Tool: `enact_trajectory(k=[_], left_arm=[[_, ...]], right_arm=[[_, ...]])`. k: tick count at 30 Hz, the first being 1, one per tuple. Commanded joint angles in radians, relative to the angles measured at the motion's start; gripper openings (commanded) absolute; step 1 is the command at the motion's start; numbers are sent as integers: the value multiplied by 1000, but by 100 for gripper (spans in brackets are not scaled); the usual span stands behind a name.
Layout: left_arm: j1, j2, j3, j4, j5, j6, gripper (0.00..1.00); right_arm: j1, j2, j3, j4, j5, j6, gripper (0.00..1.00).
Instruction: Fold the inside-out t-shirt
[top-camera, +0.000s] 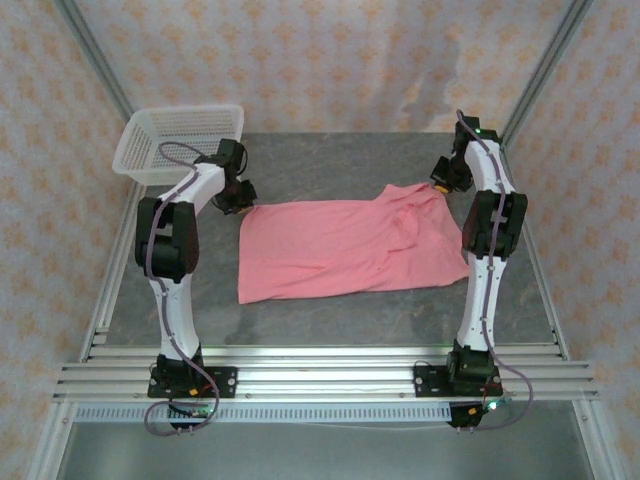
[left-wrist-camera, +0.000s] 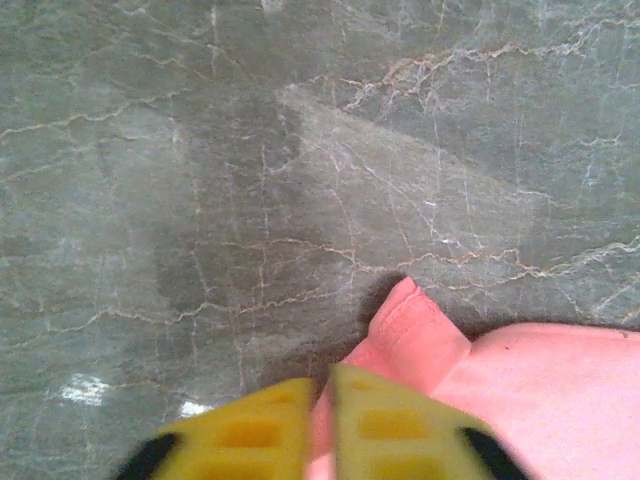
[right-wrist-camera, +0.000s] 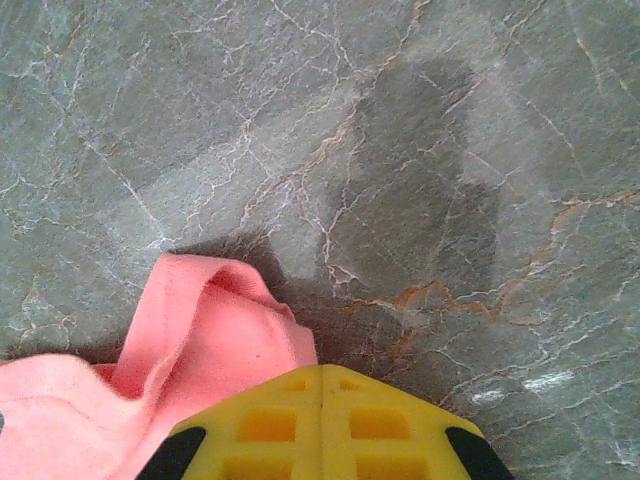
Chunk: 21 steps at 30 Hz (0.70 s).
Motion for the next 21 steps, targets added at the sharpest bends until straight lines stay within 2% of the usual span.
enact_trajectory(k=[1, 2, 6, 12, 18, 21], left_arm=[[-22, -70, -1, 59, -8, 50, 31], [-37, -59, 17, 39, -32, 89, 36], [-91, 4, 96, -37, -148, 195, 40], [-93, 105, 161, -56, -173, 216, 40], [-94, 150, 181, -73, -187, 239, 37], [-92, 151, 179, -82, -200, 257, 29]], right_arm=[[-7, -30, 32, -27, -10, 4, 0], [-7, -29, 34, -28, -14, 4, 0], [-5, -27, 36, -28, -17, 12, 0], [-5, -23, 49, -39, -15, 10, 0], [-5, -24, 58, -51, -5, -1, 0], [-5, -22, 58, -51, -4, 3, 0]])
